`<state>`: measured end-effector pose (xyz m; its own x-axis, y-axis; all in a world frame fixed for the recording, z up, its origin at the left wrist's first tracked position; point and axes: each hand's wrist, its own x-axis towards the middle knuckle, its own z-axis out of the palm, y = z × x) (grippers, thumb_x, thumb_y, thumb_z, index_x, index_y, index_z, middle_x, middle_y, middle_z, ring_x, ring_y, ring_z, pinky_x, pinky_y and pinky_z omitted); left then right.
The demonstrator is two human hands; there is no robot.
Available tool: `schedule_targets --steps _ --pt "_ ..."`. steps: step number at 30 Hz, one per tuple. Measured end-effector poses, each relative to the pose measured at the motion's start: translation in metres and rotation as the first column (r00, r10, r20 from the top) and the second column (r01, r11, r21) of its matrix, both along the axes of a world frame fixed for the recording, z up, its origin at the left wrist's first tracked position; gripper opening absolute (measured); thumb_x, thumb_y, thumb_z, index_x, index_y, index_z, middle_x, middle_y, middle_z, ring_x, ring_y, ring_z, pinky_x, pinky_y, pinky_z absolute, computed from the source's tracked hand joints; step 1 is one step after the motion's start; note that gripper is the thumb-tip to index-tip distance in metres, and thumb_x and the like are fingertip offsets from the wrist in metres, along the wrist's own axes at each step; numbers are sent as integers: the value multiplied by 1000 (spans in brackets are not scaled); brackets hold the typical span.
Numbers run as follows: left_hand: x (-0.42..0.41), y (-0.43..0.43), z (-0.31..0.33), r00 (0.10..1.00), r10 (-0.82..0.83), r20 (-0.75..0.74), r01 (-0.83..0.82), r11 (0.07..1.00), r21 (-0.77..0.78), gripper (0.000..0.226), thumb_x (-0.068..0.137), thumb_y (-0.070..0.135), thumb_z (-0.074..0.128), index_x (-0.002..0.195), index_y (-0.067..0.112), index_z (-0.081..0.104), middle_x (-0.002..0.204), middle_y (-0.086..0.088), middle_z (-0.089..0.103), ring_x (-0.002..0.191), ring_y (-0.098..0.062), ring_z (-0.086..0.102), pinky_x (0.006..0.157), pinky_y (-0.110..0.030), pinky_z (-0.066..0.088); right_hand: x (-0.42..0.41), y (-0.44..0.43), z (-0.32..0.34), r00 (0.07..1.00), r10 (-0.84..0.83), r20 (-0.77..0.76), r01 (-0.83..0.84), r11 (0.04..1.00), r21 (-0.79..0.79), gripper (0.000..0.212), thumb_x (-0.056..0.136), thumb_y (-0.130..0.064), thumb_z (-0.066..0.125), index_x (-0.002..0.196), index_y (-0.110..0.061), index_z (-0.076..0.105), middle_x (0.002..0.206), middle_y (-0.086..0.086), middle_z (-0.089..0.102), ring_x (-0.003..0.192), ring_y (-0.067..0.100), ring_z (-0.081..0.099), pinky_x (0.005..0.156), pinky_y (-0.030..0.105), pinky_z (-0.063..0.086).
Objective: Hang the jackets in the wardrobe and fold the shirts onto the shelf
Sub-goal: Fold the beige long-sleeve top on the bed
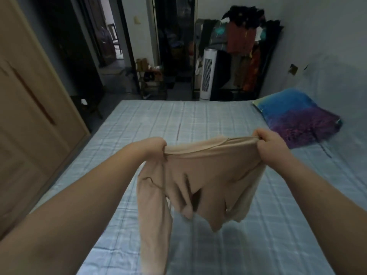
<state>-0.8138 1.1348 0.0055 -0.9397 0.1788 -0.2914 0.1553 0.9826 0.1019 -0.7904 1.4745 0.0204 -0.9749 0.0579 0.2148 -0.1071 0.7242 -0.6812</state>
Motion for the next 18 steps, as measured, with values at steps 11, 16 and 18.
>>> schedule_targets --steps 11,16,18 --pt "40 10 -51 913 406 -32 -311 746 589 38 87 41 69 70 12 54 63 1 46 60 -13 44 54 -29 31 -12 60 -21 969 203 144 -222 966 133 13 90 -27 62 80 -19 63 77 -1 64 76 16 57 60 27 38" --pt "58 -4 -8 977 164 -136 -95 907 411 41 82 44 72 64 19 45 61 5 46 60 -13 45 58 -34 31 15 58 -8 992 73 -98 -55 983 177 9 95 -33 56 90 -26 60 86 -3 63 82 19 55 72 34 41" --pt "71 -15 10 987 69 -145 -9 925 379 27 85 36 71 69 23 53 67 6 53 66 -13 51 62 -34 37 35 55 1 975 40 -220 -8 990 142 7 97 -30 54 94 -27 60 88 -3 62 82 17 53 73 33 38"
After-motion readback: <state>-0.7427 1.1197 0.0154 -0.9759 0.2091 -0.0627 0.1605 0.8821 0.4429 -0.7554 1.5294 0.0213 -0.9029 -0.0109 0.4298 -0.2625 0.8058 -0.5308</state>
